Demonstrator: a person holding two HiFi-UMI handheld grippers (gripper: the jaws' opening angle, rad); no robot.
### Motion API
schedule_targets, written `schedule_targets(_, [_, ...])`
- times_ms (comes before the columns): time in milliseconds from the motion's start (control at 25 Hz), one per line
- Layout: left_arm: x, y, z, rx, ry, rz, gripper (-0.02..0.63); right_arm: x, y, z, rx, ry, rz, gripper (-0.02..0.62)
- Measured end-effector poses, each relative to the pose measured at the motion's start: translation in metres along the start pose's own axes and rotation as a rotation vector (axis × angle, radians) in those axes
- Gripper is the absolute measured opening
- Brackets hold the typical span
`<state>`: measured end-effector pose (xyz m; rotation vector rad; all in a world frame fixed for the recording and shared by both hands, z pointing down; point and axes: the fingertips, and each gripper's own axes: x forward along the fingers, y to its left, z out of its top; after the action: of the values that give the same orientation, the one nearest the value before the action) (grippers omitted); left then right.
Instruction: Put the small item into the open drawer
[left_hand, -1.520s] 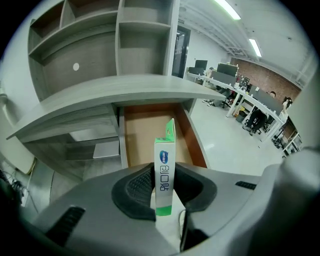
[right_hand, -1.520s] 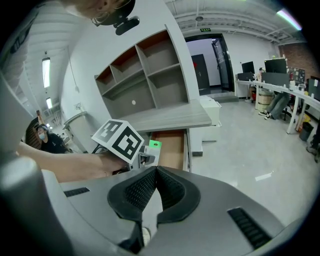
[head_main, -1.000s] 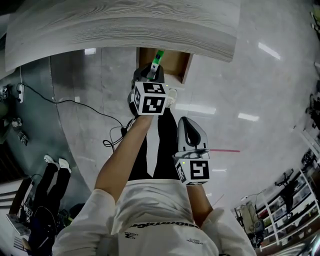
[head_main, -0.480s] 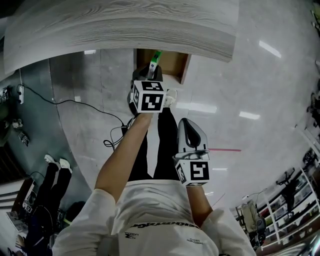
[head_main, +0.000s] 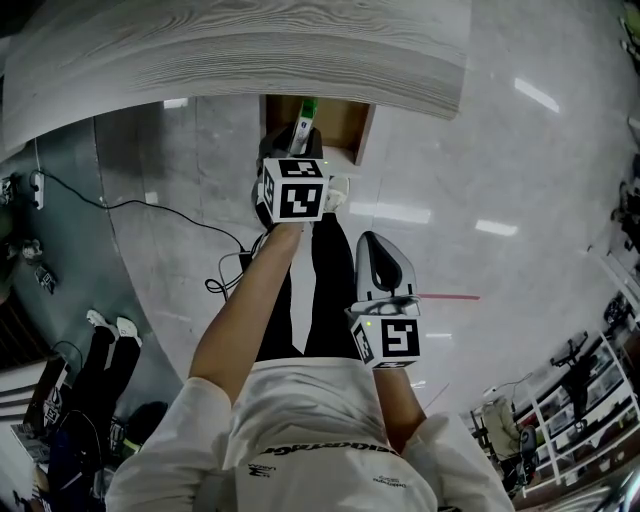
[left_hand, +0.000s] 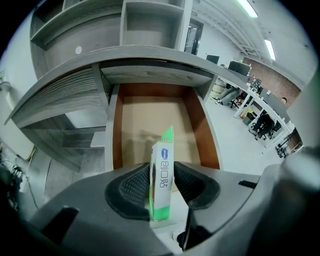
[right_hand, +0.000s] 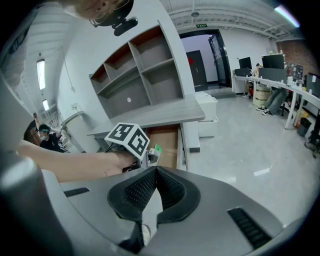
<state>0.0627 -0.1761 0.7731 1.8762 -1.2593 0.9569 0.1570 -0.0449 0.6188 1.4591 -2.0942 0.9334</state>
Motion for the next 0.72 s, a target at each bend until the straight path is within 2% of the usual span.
schedule_targets(720, [-0.020,-0.003,0.001,0.001,-0.018,-0.004,0.155,-0.001,0.010,0.008,0.012,-0.010,0.005,0.032])
